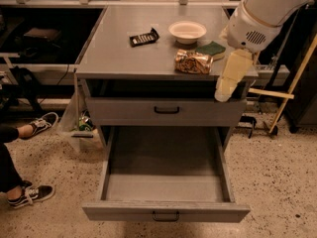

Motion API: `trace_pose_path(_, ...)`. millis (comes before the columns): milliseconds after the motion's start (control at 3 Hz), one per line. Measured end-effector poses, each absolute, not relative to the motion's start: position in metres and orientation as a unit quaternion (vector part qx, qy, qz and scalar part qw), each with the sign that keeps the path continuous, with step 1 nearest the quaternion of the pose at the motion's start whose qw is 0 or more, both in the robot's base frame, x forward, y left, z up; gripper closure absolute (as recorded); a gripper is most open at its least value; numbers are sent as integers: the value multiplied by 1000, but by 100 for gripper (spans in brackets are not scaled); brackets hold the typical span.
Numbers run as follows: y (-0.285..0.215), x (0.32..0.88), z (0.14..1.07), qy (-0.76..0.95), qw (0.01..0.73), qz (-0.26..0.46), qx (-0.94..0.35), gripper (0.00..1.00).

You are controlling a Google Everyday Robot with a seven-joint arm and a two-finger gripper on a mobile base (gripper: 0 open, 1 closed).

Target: Place orange can into middle drawer

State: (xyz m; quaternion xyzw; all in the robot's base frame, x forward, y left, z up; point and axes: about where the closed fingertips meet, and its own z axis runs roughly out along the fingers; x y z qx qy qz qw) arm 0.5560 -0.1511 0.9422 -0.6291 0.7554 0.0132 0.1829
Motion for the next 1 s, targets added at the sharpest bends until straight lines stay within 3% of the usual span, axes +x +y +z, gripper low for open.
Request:
trace_pose_path(333,-150,557,942,755,185,13,-629,0)
trace_pose_path(1000,-89,648,938,719,233,13,-655,0)
